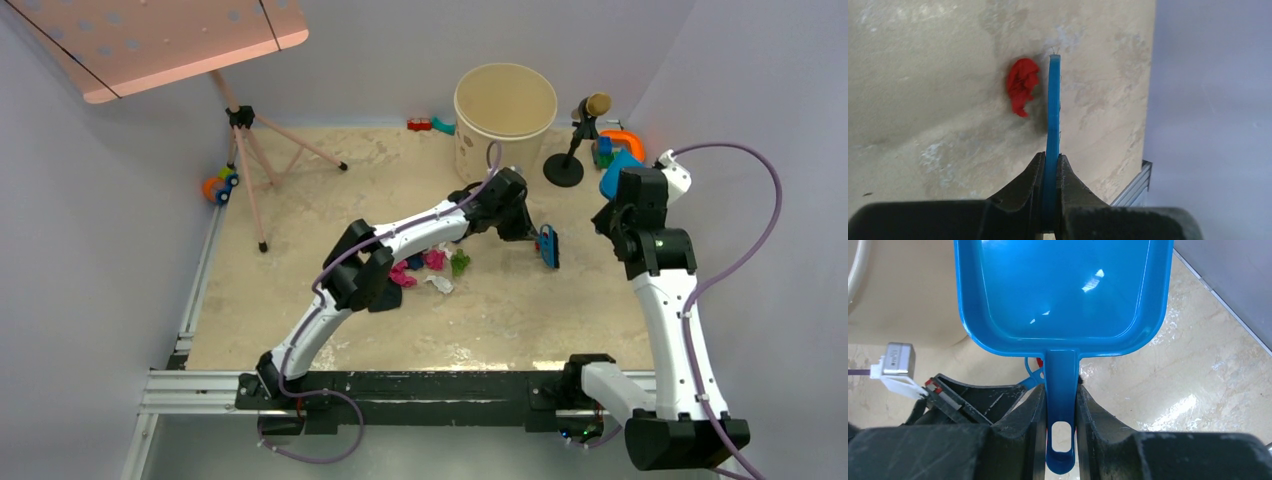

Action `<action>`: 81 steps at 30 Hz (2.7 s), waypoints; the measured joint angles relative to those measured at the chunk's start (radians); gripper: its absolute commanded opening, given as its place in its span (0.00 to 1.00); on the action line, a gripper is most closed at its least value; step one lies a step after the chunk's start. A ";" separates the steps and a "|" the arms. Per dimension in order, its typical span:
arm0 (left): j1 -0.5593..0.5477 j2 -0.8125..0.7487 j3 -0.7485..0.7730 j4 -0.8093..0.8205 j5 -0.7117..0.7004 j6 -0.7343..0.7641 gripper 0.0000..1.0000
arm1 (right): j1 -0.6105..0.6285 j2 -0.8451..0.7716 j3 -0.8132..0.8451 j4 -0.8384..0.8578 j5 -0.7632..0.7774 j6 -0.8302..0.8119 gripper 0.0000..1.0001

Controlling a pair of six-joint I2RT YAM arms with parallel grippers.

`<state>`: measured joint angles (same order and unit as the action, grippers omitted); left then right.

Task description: Sweep away the paper scraps from the table

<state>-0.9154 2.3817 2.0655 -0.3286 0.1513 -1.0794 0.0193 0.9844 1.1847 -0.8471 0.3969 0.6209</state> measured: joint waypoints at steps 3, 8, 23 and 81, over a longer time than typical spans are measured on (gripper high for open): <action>-0.001 0.020 0.020 -0.094 -0.026 0.003 0.00 | 0.000 0.010 0.000 0.006 -0.005 -0.002 0.00; 0.011 -0.051 -0.064 -0.180 -0.103 0.002 0.00 | 0.000 0.021 -0.002 0.024 -0.008 -0.009 0.00; 0.084 -0.446 -0.211 -0.552 -0.394 0.297 0.00 | 0.002 0.037 -0.101 0.123 -0.204 -0.146 0.00; 0.226 -0.350 -0.046 -0.660 -0.255 0.577 0.00 | 0.277 0.087 -0.178 0.074 -0.295 -0.274 0.00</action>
<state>-0.6895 2.0319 2.0193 -0.9890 -0.1040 -0.5022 0.2966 1.0714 1.0065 -0.7727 0.1017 0.3470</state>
